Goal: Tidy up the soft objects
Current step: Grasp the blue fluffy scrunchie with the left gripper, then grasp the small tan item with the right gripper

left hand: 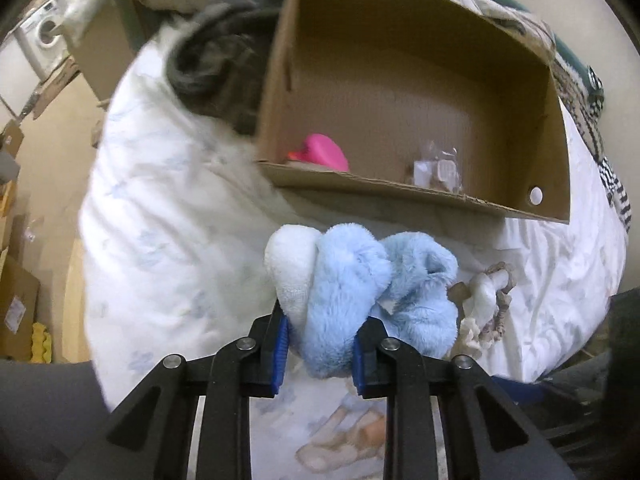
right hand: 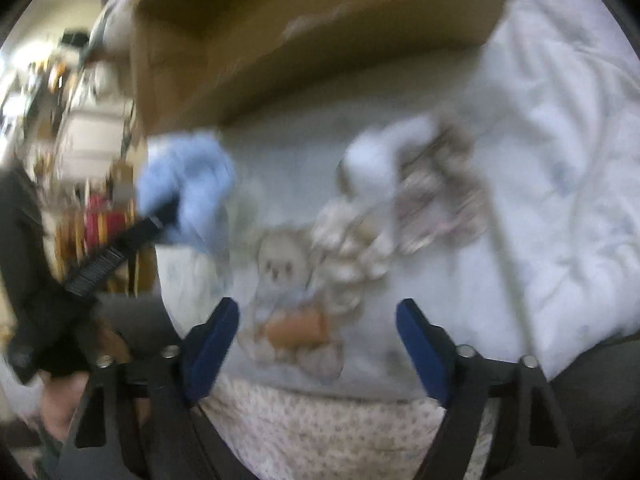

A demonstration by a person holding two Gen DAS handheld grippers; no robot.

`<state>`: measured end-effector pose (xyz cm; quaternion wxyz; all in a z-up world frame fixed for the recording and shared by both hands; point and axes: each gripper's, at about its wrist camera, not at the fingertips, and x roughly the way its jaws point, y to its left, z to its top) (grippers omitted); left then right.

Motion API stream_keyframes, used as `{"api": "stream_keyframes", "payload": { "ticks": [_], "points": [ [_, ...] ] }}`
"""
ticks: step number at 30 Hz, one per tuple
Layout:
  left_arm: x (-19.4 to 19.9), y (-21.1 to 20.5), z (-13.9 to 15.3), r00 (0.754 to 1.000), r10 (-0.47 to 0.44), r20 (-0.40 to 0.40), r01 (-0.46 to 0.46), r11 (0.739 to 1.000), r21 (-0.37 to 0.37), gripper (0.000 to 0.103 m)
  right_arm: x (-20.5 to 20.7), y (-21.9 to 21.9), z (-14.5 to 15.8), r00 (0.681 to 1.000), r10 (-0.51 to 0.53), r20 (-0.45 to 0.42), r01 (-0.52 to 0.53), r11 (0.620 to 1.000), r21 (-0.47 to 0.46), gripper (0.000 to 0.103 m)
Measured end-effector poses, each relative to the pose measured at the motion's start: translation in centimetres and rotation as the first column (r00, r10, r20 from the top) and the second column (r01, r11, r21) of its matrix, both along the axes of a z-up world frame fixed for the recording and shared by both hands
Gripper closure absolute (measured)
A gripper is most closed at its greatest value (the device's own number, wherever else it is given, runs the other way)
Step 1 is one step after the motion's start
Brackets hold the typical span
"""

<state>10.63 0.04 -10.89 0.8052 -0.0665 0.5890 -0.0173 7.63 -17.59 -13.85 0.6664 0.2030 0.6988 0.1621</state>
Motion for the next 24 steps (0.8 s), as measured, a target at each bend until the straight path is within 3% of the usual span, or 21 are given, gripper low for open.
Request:
{"api": "stream_keyframes", "payload": {
  "ticks": [4,9,14,16,19,24],
  "points": [
    [-1.0,1.4,0.4,1.0,0.015,-0.004,-0.015,1.0,0.011,0.08,-0.5,2.9,-1.4,0.994,0.096,-0.042,-0.097,0.995,-0.014,0.043],
    [-1.7,2.5,0.3,0.999,0.033,-0.004,-0.033,0.999,0.015,0.08,-0.4,5.0,-2.8,0.985,0.163,-0.062,-0.168,0.981,-0.095,0.047],
    [-2.1,3.1,0.8,0.999,0.034,0.006,-0.034,0.999,0.016,0.08,-0.5,6.8,-3.5,0.975,0.218,-0.046,-0.223,0.961,-0.165,0.071],
    [-2.1,3.1,0.9,0.999,0.036,0.01,-0.036,0.999,0.014,0.08,-0.6,7.2,-3.3,0.974,0.227,-0.028,-0.228,0.96,-0.16,0.094],
    [-2.1,2.9,1.1,0.999,0.034,0.017,-0.034,0.999,0.014,0.08,-1.4,7.3,-2.7,0.975,0.223,0.004,-0.22,0.967,-0.125,0.095],
    [-2.3,2.9,1.5,0.999,0.04,0.031,-0.04,0.999,0.026,0.08,-0.8,5.7,1.1,0.982,0.146,0.12,-0.144,0.989,-0.023,0.095]
  ]
}}
